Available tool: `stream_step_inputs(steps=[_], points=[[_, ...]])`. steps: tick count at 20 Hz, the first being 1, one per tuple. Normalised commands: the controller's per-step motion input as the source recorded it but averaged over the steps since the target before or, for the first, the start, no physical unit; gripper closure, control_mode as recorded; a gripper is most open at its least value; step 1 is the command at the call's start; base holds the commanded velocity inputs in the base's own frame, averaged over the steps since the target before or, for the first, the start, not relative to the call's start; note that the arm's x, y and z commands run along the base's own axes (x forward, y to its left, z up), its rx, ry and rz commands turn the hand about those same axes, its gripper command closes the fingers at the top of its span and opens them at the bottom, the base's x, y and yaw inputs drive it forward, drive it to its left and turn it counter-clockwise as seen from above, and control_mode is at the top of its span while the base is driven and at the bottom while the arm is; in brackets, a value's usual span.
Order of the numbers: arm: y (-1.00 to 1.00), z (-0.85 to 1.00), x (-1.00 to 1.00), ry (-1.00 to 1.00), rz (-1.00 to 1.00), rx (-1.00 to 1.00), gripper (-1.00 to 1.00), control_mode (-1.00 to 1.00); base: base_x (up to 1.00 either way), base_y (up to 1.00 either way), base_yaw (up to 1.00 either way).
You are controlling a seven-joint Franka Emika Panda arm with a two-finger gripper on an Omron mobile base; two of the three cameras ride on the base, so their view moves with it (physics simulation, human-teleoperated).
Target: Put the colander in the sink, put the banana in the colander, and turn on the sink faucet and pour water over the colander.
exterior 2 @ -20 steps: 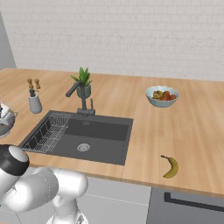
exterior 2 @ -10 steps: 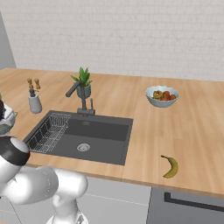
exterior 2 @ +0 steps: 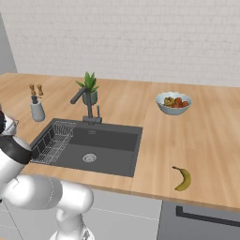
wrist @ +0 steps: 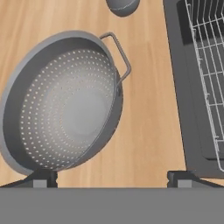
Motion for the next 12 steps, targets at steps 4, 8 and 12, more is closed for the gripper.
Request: stream_step_inputs(steps=[4, 8, 12], points=[[0.22, -0.18, 0.19, 0.0, -0.04, 0.0, -1.0, -1.0, 0.0, 0.0, 0.0], [0.14, -0.11, 0.19, 0.0, -0.03, 0.0, -1.0, -1.0, 0.0, 0.0, 0.0], [0.16, -0.18, 0.13, 0.0, -0.04, 0.0, -1.0, -1.0, 0.0, 0.0, 0.0]])
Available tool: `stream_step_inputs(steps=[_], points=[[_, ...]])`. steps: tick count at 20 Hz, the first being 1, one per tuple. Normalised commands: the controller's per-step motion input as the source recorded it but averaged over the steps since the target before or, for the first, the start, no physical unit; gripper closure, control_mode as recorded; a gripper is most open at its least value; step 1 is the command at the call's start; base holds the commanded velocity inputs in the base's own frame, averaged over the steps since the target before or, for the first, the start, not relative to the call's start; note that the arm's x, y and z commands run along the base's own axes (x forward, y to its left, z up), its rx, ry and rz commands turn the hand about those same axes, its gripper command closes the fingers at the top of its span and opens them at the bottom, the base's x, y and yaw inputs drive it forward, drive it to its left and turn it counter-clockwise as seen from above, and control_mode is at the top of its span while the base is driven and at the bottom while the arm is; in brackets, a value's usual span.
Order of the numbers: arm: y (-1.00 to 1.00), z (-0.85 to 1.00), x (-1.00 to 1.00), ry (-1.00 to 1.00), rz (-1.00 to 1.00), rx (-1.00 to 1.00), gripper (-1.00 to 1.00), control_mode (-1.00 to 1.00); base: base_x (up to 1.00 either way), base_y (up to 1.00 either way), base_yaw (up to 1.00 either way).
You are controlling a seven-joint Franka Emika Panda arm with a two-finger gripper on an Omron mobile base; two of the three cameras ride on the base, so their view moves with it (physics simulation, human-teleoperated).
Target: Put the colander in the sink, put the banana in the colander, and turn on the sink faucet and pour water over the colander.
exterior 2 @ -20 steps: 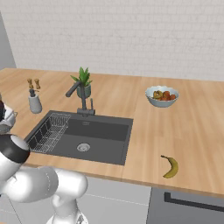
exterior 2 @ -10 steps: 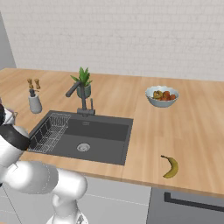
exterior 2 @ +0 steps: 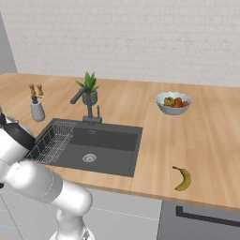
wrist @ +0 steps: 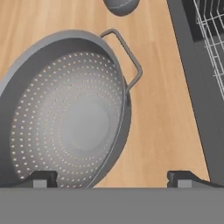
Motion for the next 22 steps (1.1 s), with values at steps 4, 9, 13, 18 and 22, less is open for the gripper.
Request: stream_step_inputs(steps=[4, 9, 13, 18, 22], points=[[0.16, -0.22, 0.08, 0.0, -0.04, 0.0, -1.0, -1.0, 0.0, 0.0, 0.0], [0.13, -0.26, 0.01, 0.0, -0.03, 0.0, -1.0, -1.0, 0.0, 0.0, 0.0], [0.2, -0.31, 0.0, 0.0, -0.01, 0.0, -1.0, -1.0, 0.0, 0.0, 0.0], [0.2, -0.29, 0.0, 0.0, -0.02, -0.01, 1.0, -1.0, 0.0, 0.0, 0.0], [0.08, -0.13, 0.0, 0.0, -0.01, 0.0, 1.0, -1.0, 0.0, 0.0, 0.0]])
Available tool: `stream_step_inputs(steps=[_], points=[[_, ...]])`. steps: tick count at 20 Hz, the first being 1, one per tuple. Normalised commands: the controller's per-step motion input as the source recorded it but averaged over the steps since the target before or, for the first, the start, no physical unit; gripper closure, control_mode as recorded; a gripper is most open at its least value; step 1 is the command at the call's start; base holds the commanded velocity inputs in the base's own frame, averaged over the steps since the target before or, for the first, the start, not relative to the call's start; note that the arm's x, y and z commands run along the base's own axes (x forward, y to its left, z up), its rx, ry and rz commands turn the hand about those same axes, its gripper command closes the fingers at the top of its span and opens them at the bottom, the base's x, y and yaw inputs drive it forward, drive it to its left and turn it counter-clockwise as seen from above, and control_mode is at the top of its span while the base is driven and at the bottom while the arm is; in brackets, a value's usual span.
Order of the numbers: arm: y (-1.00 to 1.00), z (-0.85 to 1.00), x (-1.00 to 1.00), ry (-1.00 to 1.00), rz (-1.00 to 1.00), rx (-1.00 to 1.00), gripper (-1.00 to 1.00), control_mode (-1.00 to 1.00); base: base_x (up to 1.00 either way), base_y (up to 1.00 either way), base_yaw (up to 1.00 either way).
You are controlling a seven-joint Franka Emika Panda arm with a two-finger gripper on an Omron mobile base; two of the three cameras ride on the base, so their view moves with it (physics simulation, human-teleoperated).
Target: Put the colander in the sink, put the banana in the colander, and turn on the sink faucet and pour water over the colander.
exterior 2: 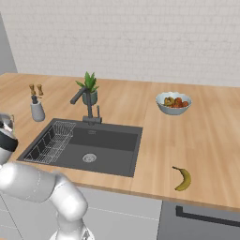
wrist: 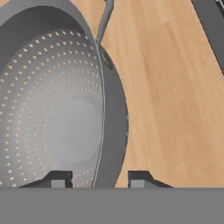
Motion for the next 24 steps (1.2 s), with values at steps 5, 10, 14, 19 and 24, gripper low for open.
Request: stream_step_inputs(steps=[5, 10, 14, 19, 24], points=[[0.01, -0.02, -0.03, 0.0, -0.01, 0.0, 1.0, -1.0, 0.0, 0.0, 0.0], [-0.12, -0.01, -0.26, 0.0, -0.12, 0.0, 1.0, -1.0, 0.0, 0.0, 0.0], [-0.48, 0.0, -0.45, 0.0, -0.23, 0.0, 1.0, -1.0, 0.0, 0.0, 0.0], [-0.69, 0.11, -0.32, 0.0, -0.22, 0.04, 1.0, -1.0, 0.0, 0.0, 0.0], [-0.43, 0.75, -0.01, 0.12, -0.16, 0.03, 1.0, -1.0, 0.0, 0.0, 0.0]])
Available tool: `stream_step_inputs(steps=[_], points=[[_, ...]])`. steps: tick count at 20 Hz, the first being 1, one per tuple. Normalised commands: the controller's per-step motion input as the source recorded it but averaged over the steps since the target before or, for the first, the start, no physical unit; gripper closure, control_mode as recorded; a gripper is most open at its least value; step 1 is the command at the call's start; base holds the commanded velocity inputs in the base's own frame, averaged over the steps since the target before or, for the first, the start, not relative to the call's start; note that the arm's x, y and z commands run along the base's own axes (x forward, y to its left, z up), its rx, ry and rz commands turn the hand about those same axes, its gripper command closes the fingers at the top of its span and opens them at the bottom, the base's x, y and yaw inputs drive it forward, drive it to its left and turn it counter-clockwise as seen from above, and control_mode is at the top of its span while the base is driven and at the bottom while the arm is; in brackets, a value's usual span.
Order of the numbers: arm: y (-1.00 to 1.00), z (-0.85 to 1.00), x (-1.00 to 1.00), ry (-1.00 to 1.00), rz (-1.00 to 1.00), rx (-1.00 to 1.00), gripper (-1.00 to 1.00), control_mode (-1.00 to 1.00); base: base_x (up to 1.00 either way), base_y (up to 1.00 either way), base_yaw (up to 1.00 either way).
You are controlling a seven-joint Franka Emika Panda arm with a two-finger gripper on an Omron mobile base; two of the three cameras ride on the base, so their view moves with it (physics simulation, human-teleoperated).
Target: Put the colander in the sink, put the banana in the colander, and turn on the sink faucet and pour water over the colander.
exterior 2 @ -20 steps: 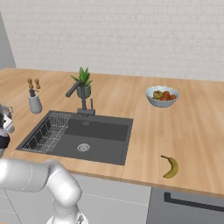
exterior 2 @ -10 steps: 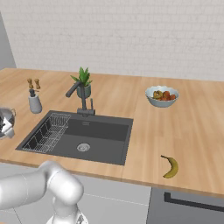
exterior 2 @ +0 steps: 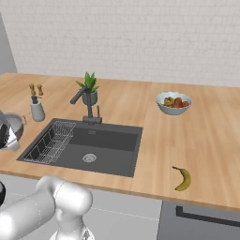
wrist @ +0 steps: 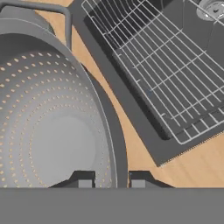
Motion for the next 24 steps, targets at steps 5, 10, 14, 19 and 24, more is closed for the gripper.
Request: stream_step_inputs(steps=[5, 10, 14, 19, 24], points=[[-0.18, 0.96, -0.03, 0.19, -0.09, 0.0, 1.0, -1.0, 0.0, 0.0, 0.0], [-0.34, 1.0, -0.38, 0.02, 0.01, -0.01, 1.0, -1.0, 0.0, 0.0, 0.0], [-0.61, 0.77, -0.49, 0.01, 0.09, -0.06, 1.0, -1.0, 0.0, 0.0, 0.0], [-0.98, 0.08, -0.3, 0.0, 0.01, 0.0, 1.0, -1.0, 0.0, 0.0, 0.0], [-1.0, -0.32, 0.0, -0.02, 0.02, 0.02, 1.0, -1.0, 0.0, 0.0, 0.0]])
